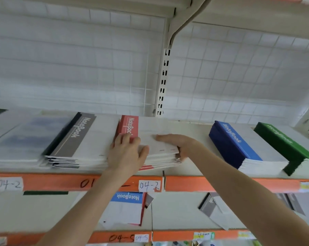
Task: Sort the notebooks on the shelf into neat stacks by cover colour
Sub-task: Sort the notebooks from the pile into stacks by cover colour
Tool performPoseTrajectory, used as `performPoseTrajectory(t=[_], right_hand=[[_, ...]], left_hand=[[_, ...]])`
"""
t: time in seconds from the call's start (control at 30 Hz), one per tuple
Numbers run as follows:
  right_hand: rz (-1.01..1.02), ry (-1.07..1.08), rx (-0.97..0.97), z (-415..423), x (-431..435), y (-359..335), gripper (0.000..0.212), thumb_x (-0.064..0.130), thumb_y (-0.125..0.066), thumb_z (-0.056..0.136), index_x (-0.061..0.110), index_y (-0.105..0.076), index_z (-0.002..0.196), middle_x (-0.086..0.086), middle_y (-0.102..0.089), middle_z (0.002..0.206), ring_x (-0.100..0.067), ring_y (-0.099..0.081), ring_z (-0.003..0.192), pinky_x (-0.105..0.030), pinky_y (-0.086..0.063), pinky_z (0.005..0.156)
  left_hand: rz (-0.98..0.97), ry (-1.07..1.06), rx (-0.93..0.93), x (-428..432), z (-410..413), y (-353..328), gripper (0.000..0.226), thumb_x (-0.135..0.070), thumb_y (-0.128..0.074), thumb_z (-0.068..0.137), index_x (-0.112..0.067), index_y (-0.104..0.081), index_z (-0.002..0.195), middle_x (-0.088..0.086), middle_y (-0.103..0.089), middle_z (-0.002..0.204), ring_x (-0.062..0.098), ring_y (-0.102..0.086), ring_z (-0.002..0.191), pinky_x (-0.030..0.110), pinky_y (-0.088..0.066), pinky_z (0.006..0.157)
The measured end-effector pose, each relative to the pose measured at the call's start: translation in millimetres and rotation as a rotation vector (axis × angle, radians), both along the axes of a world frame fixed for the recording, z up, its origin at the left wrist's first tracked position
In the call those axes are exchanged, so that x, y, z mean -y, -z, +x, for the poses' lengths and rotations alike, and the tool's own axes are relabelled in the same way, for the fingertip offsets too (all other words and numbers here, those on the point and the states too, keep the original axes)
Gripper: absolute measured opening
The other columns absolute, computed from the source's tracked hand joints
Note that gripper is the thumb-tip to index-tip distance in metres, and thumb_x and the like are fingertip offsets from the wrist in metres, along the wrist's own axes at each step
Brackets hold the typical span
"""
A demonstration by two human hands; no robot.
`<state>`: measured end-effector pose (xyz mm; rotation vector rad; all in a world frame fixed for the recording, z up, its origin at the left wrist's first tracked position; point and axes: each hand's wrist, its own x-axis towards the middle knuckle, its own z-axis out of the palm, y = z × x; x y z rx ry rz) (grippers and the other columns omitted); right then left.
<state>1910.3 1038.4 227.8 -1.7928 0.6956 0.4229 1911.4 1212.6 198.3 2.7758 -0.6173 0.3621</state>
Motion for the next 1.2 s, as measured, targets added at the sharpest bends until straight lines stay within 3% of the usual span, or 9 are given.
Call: performPoseTrajectory(t=[0.1,0.17,0.27,0.47,0.67,0.77,0.87,1.03,1.2], right_hand=[[0.055,0.01,-0.043,0.9,-1.0,3.0,0.042,0.052,-0.075,0.067,0.02,-0.061,0.091,-0.002,-0.064,0.098,-0.022,-0.058,0.1,-0.036,-0.04,0.101],[0.086,0.028,-0.03,-0.9,-2.6,1.8,0.033,0.05,-0.071,0.073,0.02,-0.059,0.081,0.0,-0.063,0.083,-0.018,-0.059,0.082,-0.027,-0.046,0.082],[0.13,0.054,0.024,-5.0,-3.7,-3.7,0.027,0.043,-0.062,0.084,0.019,-0.055,0.075,0.002,-0.06,0.072,-0.012,-0.055,0.062,-0.021,-0.039,0.052],[0.252,0.054,0.117,-5.4,-2.9,-2.2,0.014,0.027,-0.064,0.086,0.013,-0.059,0.086,-0.004,-0.066,0.081,-0.018,-0.062,0.074,-0.028,-0.051,0.071],[0.293,0.059,0.111,-9.2,-1.9,4.0,0.013,0.024,-0.063,0.085,0.013,-0.061,0.081,-0.002,-0.067,0.059,-0.016,-0.063,0.055,-0.02,-0.05,0.049],[0.352,0.087,0.156,-10.2,5.2,7.4,0.009,0.02,-0.063,0.084,0.011,-0.062,0.085,-0.007,-0.068,0.069,-0.02,-0.064,0.058,-0.022,-0.051,0.052],[0.365,0.115,0.197,-16.1,22.6,6.1,0.006,0.016,-0.064,0.082,0.011,-0.063,0.083,-0.006,-0.068,0.064,-0.019,-0.064,0.054,-0.023,-0.05,0.052],[0.369,0.183,0.228,-32.9,59.9,4.8,0.003,0.015,-0.064,0.082,0.012,-0.064,0.082,-0.006,-0.068,0.061,-0.019,-0.063,0.052,-0.023,-0.051,0.051],[0.421,0.211,0.297,-46.1,84.1,1.3,0.005,0.011,-0.066,0.081,0.009,-0.063,0.084,-0.005,-0.07,0.061,-0.017,-0.066,0.049,-0.021,-0.05,0.044]], left_hand=[[-0.025,0.029,-0.002,-3.0,2.4,1.0,0.055,-0.048,-0.03,0.084,-0.013,-0.07,0.099,0.012,-0.065,0.104,0.034,-0.059,0.103,0.042,-0.051,0.079],[-0.02,0.012,0.035,-4.8,2.4,2.4,0.051,-0.045,-0.033,0.081,-0.012,-0.072,0.086,0.011,-0.068,0.09,0.034,-0.065,0.088,0.041,-0.054,0.066],[-0.035,0.026,0.073,-5.4,1.6,4.1,0.048,-0.042,-0.035,0.08,-0.012,-0.072,0.083,0.01,-0.068,0.088,0.033,-0.065,0.085,0.04,-0.054,0.063],[-0.068,0.043,0.075,-5.0,2.5,6.0,0.049,-0.041,-0.033,0.082,-0.012,-0.072,0.087,0.01,-0.069,0.093,0.033,-0.066,0.089,0.041,-0.055,0.068],[-0.078,0.051,0.04,-0.7,-1.0,3.5,0.061,-0.049,-0.024,0.082,-0.013,-0.07,0.099,0.008,-0.066,0.106,0.03,-0.062,0.101,0.04,-0.051,0.079],[-0.171,0.028,-0.006,4.6,-8.4,-3.7,0.065,-0.056,-0.024,0.084,-0.015,-0.059,0.12,0.001,-0.054,0.127,0.019,-0.051,0.116,0.027,-0.042,0.087],[-0.468,0.022,-0.211,14.9,-10.8,-13.6,0.049,-0.036,-0.055,0.09,-0.016,-0.044,0.133,-0.004,-0.049,0.124,0.015,-0.051,0.114,0.02,-0.039,0.085],[-1.066,-0.079,-0.89,36.9,0.8,-12.7,0.033,-0.026,-0.06,0.09,-0.016,-0.054,0.121,0.004,-0.069,0.099,0.021,-0.067,0.089,0.034,-0.052,0.077],[-1.222,-0.12,-1.078,61.5,3.5,-15.1,0.019,-0.021,-0.068,0.084,-0.015,-0.06,0.101,0.01,-0.071,0.088,0.025,-0.068,0.081,0.033,-0.051,0.065]])
